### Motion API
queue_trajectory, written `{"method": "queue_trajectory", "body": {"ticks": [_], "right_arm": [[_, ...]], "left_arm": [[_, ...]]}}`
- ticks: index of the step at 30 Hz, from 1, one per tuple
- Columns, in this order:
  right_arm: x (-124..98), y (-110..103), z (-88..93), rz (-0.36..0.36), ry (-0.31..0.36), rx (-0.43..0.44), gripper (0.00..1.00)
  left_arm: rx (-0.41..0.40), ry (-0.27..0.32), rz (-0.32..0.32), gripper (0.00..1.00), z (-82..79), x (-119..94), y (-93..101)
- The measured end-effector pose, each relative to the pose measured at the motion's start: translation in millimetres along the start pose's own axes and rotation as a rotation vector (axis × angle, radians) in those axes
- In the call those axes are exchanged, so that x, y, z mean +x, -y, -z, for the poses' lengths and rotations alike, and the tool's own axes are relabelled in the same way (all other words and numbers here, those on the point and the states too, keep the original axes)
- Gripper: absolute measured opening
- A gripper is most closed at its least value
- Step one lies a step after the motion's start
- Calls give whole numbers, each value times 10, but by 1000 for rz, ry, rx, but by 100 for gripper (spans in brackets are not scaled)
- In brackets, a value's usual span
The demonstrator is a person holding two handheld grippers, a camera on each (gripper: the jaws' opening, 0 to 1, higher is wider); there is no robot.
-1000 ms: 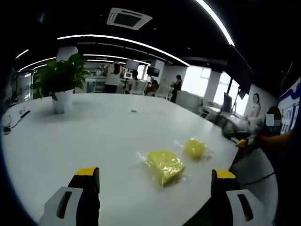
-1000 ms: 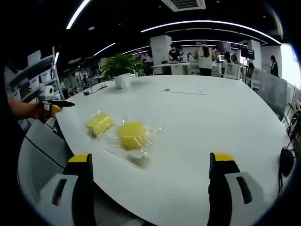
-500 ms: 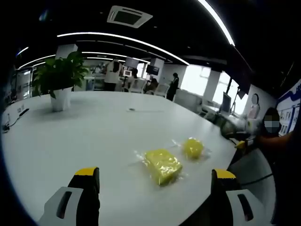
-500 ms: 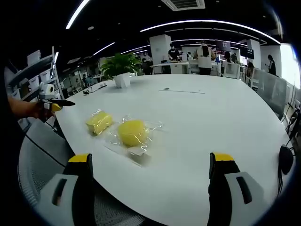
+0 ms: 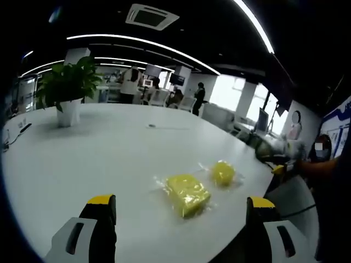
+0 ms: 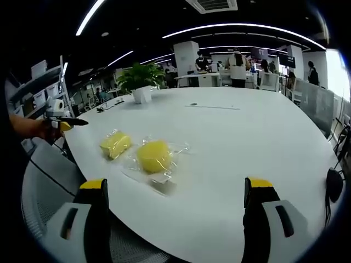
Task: Compare the silicone blocks by pressing each to a similar depth, holding the contact briefly, and releasing to observe deformation and rebound differences across the visible hardness samples.
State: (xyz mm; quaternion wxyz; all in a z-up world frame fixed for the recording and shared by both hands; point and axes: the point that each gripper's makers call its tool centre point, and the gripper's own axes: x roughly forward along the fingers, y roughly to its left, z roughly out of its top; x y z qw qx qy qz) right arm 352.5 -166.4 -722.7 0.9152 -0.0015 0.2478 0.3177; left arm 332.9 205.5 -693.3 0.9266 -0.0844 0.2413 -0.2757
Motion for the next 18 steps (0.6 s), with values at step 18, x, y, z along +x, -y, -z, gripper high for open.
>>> {"method": "queue_trajectory", "body": {"ticks": [18], "right_arm": [[49, 36, -9, 3, 2, 5, 97]], "left_arm": [[-23, -5, 9, 100, -21, 51, -30]]}}
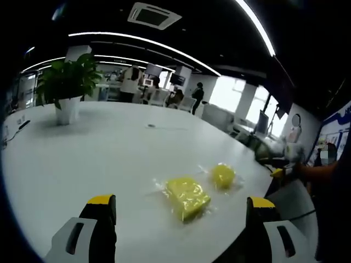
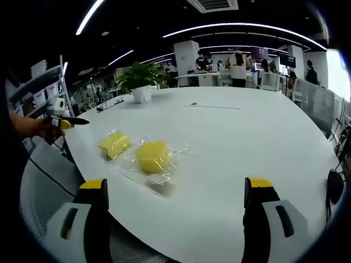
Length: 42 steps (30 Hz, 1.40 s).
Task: Compare the silicone blocks by pressing each to a similar depth, holding the contact briefly, and releasing to observe deformation and rebound differences across the visible hardness samples.
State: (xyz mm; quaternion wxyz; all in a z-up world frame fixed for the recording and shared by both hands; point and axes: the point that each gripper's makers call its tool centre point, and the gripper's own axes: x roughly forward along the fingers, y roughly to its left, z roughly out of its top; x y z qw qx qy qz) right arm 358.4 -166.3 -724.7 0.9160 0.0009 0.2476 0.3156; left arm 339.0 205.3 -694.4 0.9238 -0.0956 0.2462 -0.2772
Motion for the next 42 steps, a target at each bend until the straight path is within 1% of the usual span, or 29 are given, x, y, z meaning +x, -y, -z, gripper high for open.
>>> {"method": "queue_trajectory", "body": {"ticks": [9, 12, 15, 19, 27, 33, 35, 37, 42], "right_arm": [[-19, 10, 22, 6, -1, 9, 96], [-8, 40, 17, 14, 5, 21, 96], [2, 25, -1, 11, 10, 21, 96], [8, 4, -6, 5, 5, 15, 96], [22, 41, -10, 7, 4, 21, 97], [34, 39, -10, 5, 2, 22, 97], [36, 34, -12, 4, 3, 22, 97], [35, 35, -9, 6, 3, 23, 96], [21, 39, 0, 10, 2, 27, 97]], "left_arm": [[-44, 10, 4, 100, 11, 18, 10], [-43, 1, 11, 100, 22, 38, 37], [-37, -7, 11, 100, 29, 44, 23], [-56, -3, 1, 100, 32, 58, 1], [-64, -5, 2, 100, 53, 70, 9], [-76, 2, -2, 100, 31, 73, -13], [-73, 3, 0, 100, 25, 75, -18], [-51, -4, 3, 100, 35, 83, -11], [-63, -9, 6, 100, 37, 92, -14]]}}
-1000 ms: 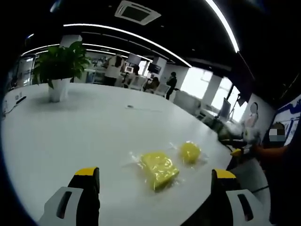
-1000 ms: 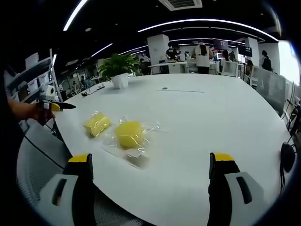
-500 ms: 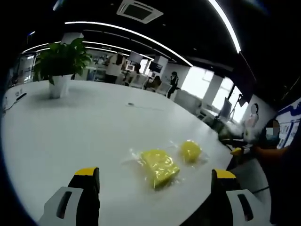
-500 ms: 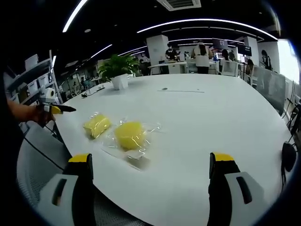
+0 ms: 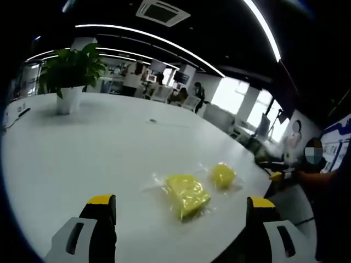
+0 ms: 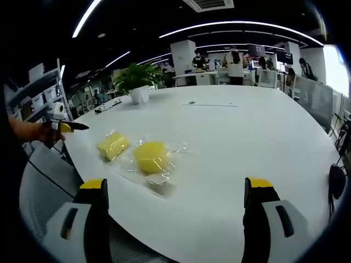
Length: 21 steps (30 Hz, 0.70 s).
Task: Compare the silicone blocks by pressing each to a similar depth, holding the contact briefly, and releasing to observe deformation and rebound differences across the visible hardness samples.
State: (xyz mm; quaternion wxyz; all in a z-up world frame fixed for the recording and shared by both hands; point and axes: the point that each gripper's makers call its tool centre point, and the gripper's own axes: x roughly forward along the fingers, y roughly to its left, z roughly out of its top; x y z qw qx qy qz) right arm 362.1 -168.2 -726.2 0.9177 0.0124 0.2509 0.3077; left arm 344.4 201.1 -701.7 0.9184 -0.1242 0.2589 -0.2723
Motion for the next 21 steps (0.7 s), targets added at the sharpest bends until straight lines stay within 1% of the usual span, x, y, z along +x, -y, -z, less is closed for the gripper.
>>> {"method": "queue_trajectory", "body": {"ticks": [5, 7, 9, 11, 12, 13, 14, 16, 17, 18, 20, 21], "right_arm": [[-10, -1, -8, 0, 1, 1, 96], [-9, -4, -10, -1, 2, 0, 97], [-6, -9, -13, -3, 3, 0, 96], [-5, -6, -23, -1, 4, 2, 97], [-5, -10, -38, -2, 9, 8, 97], [-5, -22, -61, -5, 16, 9, 96], [-4, -26, -69, -4, 18, 7, 96], [6, -36, -74, -7, 22, 7, 96], [10, -40, -70, -7, 23, 9, 96], [17, -44, -61, -9, 22, 10, 96], [25, -53, -47, -12, 20, 10, 96], [32, -63, -37, -16, 19, 9, 97]], "left_arm": [[-16, 1, 3, 100, -28, 22, 5], [-40, -8, 12, 100, -32, 45, 11], [-75, -9, 20, 100, -50, 65, 16], [-134, -13, 34, 100, -64, 89, 32], [-164, -26, 39, 100, -53, 103, 43], [-171, -28, 42, 100, -60, 122, 35], [-158, -26, 39, 100, -75, 151, 11], [-158, -54, 30, 99, -51, 197, -8], [-159, -56, 34, 99, -56, 218, -9], [-171, -71, 40, 99, -48, 246, -11], [-182, -74, 44, 99, -58, 285, -28], [-201, -80, 48, 98, -60, 317, -45]]}}
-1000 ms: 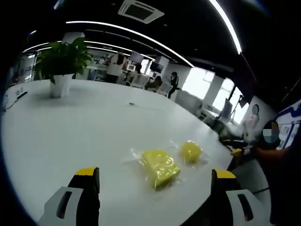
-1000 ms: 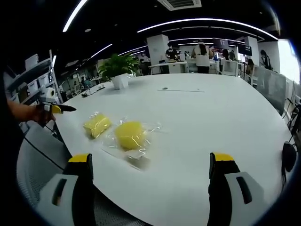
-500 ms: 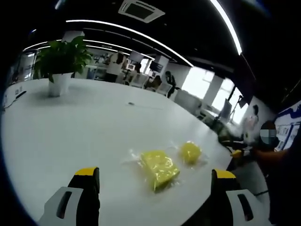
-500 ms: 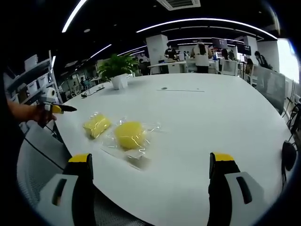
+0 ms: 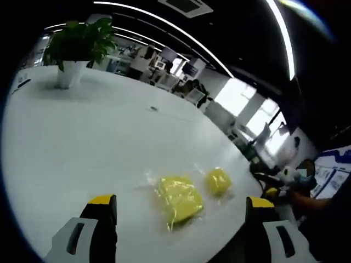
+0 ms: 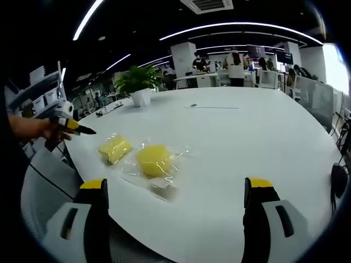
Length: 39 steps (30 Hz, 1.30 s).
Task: Compare the silicone blocks by pressing each to a similar depth, holding the contact briefly, and releasing to observe deformation and rebound differences across the visible hardness samples.
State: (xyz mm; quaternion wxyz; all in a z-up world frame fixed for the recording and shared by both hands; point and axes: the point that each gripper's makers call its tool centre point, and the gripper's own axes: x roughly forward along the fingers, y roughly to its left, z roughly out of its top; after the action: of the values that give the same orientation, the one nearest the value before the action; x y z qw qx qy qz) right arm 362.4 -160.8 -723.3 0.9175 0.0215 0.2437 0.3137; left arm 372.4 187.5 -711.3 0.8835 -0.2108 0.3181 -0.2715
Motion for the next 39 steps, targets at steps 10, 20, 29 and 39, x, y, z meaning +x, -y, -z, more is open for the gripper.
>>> {"method": "queue_trajectory", "body": {"ticks": [10, 20, 29, 39], "right_arm": [[16, -16, 8, -12, -9, -7, 96], [-9, 30, -46, 15, 36, 39, 96], [-23, 57, -68, 16, 44, 51, 96], [4, 146, -62, 26, 46, 56, 96]], "left_arm": [[-163, -90, -14, 94, 20, 240, -158], [-276, -119, 58, 86, -39, 596, -183], [-395, -146, 106, 69, 27, 739, -269], [-430, -170, 76, 30, 93, 765, -387]]}}
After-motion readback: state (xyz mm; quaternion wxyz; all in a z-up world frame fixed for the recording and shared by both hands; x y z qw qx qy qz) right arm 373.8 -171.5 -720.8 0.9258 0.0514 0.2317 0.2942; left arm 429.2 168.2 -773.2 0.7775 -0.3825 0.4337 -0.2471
